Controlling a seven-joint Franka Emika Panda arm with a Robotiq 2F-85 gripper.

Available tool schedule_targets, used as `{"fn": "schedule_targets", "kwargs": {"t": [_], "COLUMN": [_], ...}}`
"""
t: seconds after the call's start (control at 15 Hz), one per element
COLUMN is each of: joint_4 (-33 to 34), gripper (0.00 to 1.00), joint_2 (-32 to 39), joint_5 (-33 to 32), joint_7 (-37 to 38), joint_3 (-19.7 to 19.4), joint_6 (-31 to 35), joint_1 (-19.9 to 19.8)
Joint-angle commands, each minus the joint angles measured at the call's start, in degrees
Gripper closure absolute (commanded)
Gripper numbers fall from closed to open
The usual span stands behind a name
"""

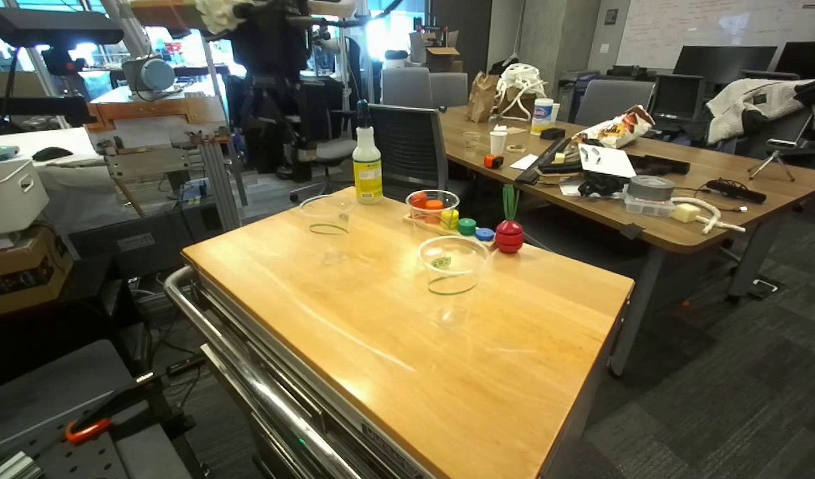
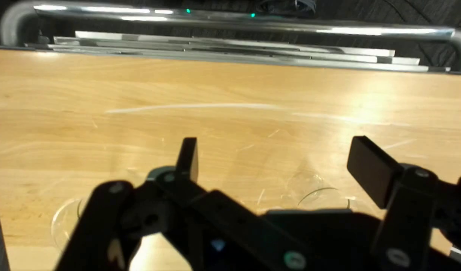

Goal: Stack up the cups

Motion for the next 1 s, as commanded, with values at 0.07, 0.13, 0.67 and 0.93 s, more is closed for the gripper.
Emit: {"fn": "schedule_targets", "kwargs": {"t": [0.07, 0.13, 0.67, 0.93], "joint_4": [9.0, 10.5, 21.6, 25.5], "gripper": [0.00, 0.00, 0.00, 0.09], "joint_2": [14.3, 16.9, 33.0, 37.4], "joint_5": [2.2, 2.8, 4.6, 4.5], "joint_7": [3.8, 3.9, 4.7, 4.7], "joint_3": [-0.3, -0.3, 0.1, 0.1], "joint_6": [7.5, 8.1, 9.6, 9.4], "joint_1": [0.7, 0.8, 2.1, 2.6]}}
